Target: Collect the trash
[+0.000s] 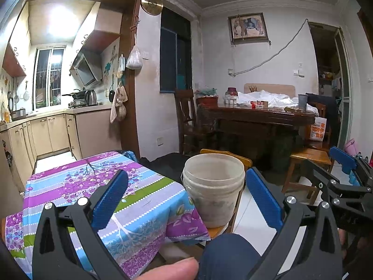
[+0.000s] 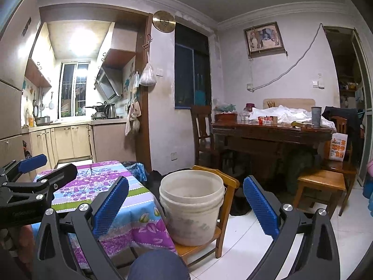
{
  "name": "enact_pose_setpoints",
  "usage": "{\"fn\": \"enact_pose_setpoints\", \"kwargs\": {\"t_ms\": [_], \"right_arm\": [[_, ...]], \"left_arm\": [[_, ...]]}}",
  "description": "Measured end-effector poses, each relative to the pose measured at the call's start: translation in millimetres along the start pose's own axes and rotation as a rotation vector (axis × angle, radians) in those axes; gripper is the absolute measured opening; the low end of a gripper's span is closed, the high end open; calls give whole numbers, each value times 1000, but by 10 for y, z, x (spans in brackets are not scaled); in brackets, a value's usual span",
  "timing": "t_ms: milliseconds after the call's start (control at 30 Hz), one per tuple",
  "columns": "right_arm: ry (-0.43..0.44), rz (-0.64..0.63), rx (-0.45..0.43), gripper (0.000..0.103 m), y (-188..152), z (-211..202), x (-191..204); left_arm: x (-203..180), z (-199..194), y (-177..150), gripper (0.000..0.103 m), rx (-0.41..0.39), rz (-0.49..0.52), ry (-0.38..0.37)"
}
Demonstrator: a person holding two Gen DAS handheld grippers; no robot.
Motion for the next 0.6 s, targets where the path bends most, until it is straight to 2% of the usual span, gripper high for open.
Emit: {"fn": "enact_pose_setpoints", "kwargs": {"t_ms": [267,600], "right_arm": [[10,5,1,98,5,-15,-10],[80,50,2,98,51,-36,-38]], "left_arm": [[-2,7,-5,97,3,-1,3],[-10,4,-13,97,3,1,2]]}}
Point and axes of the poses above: each gripper's, at about its wrist camera, not at the fingertips, and z roughly the way its jaws point, x to its left, y to its top, the point moved 4 cm from there along z, roughly the way its jaws point, and after that the axes turned 2 degrees about z, right-handed, at the moved point
